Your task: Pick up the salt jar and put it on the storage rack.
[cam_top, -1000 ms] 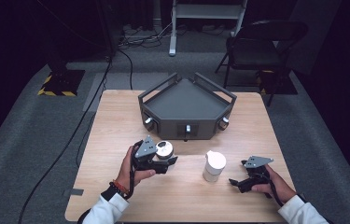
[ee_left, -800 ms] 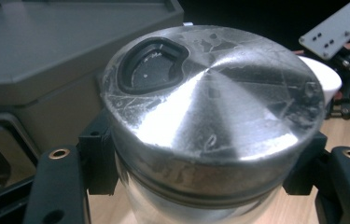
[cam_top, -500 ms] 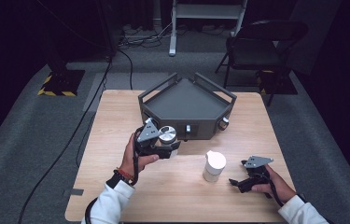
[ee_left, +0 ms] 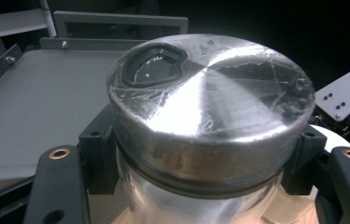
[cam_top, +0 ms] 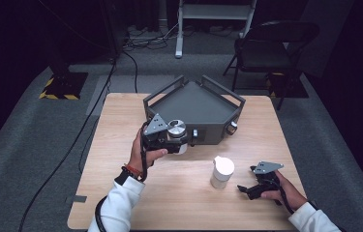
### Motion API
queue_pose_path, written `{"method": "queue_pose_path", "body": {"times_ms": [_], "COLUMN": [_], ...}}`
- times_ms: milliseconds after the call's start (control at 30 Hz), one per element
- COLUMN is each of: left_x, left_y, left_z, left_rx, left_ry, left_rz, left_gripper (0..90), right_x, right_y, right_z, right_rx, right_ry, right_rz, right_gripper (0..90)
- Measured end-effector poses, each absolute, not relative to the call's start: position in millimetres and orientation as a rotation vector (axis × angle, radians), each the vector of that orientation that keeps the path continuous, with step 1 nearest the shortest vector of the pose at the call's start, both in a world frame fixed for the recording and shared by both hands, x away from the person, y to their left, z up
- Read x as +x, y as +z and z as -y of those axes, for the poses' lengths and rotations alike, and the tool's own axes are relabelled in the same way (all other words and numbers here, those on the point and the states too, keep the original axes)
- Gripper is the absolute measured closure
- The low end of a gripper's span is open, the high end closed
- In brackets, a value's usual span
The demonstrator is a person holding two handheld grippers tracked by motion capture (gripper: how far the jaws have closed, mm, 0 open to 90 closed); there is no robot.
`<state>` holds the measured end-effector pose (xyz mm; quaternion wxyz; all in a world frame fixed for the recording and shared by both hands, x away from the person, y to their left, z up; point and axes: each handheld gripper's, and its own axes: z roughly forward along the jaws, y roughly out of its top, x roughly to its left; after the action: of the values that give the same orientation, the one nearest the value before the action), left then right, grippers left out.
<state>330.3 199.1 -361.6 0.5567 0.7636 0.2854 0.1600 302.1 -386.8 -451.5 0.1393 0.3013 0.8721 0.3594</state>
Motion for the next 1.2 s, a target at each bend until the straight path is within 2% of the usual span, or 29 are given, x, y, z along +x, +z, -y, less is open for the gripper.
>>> {"method": "queue_pose_path", "body": {"times_ms": [1200], "left_x": [361.0], "left_y": [-313.9], "left_z": [-179.1], "left_rx": [1.778], "left_ry": [0.517], "left_rz": [-0.656], "left_gripper": [30.3], "right_x": [302.0], "right_y": [-451.5], "right_z": [387.2], "right_rx": [0.866], "right_ry": [1.04], "right_rz": [-2.524], "right_gripper": [0.0]}}
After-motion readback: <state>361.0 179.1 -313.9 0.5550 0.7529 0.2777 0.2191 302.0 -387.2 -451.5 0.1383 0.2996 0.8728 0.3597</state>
